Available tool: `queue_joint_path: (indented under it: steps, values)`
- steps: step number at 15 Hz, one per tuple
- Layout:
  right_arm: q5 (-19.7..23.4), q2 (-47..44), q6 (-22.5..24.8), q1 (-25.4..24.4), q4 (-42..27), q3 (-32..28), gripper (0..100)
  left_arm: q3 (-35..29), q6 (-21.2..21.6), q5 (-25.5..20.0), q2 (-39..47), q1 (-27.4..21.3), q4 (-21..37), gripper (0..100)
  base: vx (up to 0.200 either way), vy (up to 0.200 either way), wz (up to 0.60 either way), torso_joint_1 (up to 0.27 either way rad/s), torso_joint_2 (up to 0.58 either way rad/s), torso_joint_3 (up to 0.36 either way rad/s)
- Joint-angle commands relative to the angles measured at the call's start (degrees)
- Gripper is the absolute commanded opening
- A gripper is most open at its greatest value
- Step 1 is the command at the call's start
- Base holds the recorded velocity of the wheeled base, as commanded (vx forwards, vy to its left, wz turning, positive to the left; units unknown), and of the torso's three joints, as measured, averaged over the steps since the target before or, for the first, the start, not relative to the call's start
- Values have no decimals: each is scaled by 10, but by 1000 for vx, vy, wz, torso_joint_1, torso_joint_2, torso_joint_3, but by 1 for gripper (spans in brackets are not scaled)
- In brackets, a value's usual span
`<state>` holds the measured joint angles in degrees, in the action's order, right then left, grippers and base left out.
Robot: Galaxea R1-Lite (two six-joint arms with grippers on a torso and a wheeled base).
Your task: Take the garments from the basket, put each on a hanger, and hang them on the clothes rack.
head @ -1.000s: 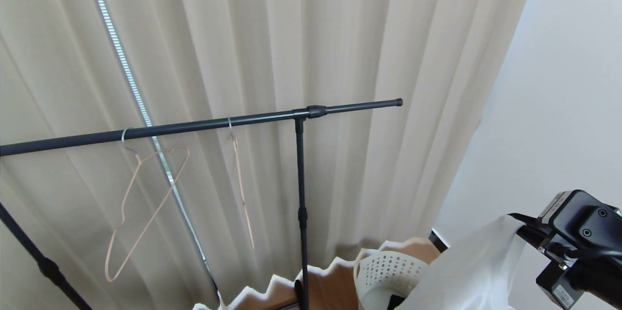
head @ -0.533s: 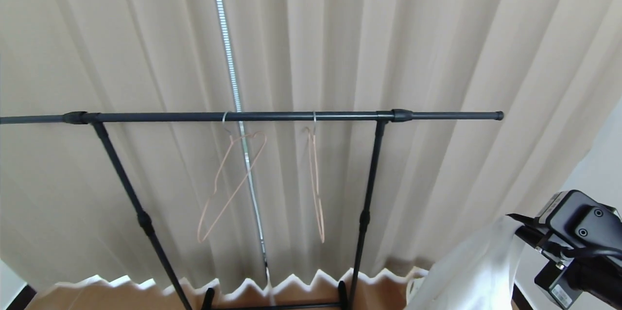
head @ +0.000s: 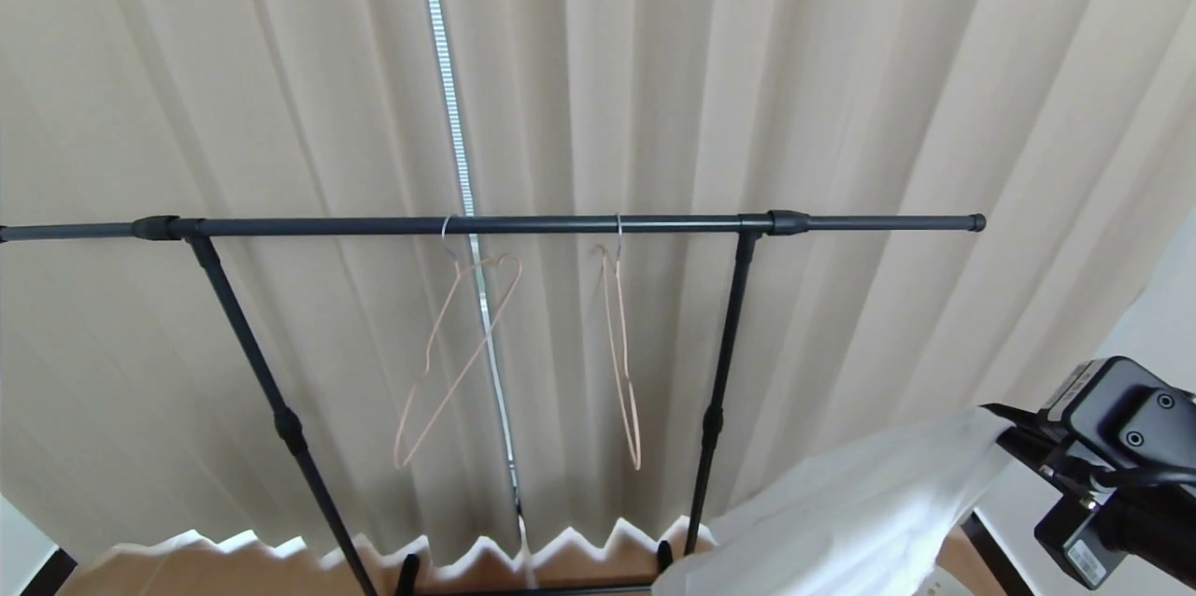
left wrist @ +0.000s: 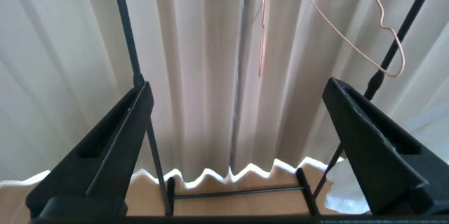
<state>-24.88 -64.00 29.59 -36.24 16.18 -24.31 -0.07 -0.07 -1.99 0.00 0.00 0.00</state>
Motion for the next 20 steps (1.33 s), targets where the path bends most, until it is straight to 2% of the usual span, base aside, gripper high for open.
queue_joint_path:
  steps: [1,7,12,15,20]
  values:
    - [1,1,0,-1,1,0,0,0,0,1,0,0,0,100,0,200,0,12,-2,-2]
    - [2,13,0,-1,0,2,0,0,-1,1,0,0,0,100,0,200,0,0,-2,2]
    - [4,26,0,-1,-6,5,0,1,-3,1,0,0,-1,100,0,0,0,0,0,0]
    - [62,46,1,-1,-8,8,0,1,-1,1,0,0,-1,100,0,0,0,0,0,0]
    - [69,46,3,-1,-2,20,0,1,-1,1,0,0,-1,100,0,0,0,0,0,0]
